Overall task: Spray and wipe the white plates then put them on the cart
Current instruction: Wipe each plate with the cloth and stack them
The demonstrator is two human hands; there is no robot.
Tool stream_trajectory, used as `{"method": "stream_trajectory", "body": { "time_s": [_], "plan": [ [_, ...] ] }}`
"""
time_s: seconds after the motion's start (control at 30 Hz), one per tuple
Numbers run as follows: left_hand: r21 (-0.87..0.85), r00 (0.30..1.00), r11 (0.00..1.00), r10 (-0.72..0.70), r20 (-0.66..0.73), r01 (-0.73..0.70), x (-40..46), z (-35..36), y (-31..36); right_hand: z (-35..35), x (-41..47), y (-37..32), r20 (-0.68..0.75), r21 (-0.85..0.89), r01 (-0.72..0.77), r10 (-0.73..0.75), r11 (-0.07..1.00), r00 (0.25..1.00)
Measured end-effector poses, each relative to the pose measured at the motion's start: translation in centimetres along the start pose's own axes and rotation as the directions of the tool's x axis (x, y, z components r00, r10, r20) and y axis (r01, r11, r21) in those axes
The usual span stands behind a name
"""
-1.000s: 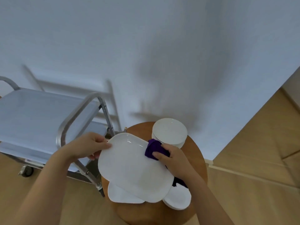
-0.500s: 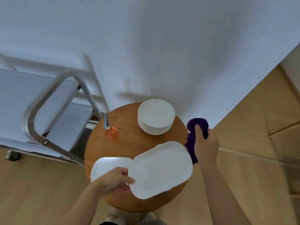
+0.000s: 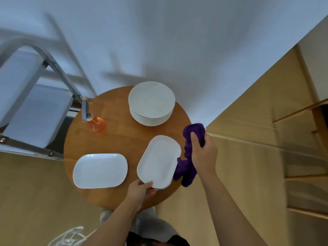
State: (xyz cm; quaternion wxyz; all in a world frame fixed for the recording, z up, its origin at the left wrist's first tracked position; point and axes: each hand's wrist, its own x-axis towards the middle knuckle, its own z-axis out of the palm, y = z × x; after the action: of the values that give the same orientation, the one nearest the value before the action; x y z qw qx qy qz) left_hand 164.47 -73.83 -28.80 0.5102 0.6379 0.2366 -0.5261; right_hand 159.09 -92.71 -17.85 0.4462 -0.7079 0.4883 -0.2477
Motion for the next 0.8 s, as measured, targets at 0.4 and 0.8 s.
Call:
{"method": "stream_trajectory", "body": {
  "time_s": [0.4, 0.8],
  "plan": [
    [0.439, 0.984, 0.898, 0.054, -0.172, 0.027, 2.7, 2.0, -1.0, 1.0, -2.0, 0.5, 0.040, 0.003, 0.020, -0.020, 1.000, 0.999],
    [0.390, 0.987, 0.920, 0.037, -0.159, 0.028, 2.2, -2.1, 0.8, 1.4, -3.5, -4.0, -0.031, 0.031, 0.067, -0.066, 0.997, 0.997]
  ]
}}
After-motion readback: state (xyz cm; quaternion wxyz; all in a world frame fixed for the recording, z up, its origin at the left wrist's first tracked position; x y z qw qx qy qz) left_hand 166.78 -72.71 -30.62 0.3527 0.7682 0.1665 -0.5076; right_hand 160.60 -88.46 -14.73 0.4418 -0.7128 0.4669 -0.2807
